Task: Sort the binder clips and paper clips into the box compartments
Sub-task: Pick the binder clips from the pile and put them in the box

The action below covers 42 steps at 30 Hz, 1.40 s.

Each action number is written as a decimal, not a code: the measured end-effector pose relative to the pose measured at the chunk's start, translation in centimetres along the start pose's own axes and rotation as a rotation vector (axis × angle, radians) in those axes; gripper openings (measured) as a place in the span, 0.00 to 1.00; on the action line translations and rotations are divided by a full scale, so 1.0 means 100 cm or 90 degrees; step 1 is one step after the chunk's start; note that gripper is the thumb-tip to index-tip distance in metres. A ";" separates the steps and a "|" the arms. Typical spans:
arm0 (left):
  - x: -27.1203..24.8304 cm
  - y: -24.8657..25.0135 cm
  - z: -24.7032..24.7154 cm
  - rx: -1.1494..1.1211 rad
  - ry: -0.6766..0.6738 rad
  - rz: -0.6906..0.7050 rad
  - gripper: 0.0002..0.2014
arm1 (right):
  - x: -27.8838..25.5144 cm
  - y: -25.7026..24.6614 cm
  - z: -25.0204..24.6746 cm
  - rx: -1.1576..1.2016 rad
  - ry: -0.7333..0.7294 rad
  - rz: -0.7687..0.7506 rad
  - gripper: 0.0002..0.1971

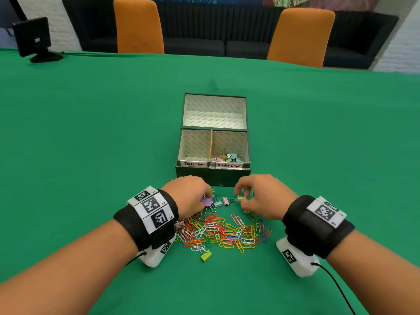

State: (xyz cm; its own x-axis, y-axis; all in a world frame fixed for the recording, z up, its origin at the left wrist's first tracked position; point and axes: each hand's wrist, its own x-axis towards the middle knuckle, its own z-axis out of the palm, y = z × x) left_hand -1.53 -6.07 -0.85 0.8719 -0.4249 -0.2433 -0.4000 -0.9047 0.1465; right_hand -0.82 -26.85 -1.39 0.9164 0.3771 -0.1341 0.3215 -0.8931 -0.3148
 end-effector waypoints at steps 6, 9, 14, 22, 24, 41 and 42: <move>-0.008 -0.006 -0.012 -0.090 0.072 0.008 0.07 | 0.008 -0.009 -0.024 0.134 0.216 -0.074 0.07; -0.010 -0.009 -0.024 -0.136 0.130 0.026 0.03 | 0.019 -0.015 -0.033 0.153 0.374 -0.104 0.07; -0.011 -0.011 -0.047 -0.174 0.239 0.017 0.03 | 0.035 -0.012 -0.033 0.027 0.295 -0.027 0.11; 0.015 0.001 -0.077 -0.259 0.430 -0.004 0.06 | 0.008 -0.009 -0.012 0.134 0.409 -0.034 0.06; 0.029 0.005 -0.077 -0.237 0.448 -0.007 0.06 | 0.001 -0.007 -0.004 0.160 0.399 -0.024 0.05; -0.025 -0.047 -0.021 -0.118 0.129 -0.096 0.02 | 0.022 -0.061 0.010 -0.017 0.014 -0.110 0.11; -0.031 -0.052 -0.018 -0.111 0.106 -0.105 0.03 | 0.027 -0.067 0.013 -0.024 0.007 -0.119 0.12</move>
State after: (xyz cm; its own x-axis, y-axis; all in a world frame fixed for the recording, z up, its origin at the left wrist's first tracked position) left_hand -1.63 -0.05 0.84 0.9613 -0.2482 -0.1196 -0.2063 -0.9363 0.2843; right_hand -0.83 -19.55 -0.87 0.8425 0.5346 -0.0656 0.4947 -0.8163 -0.2983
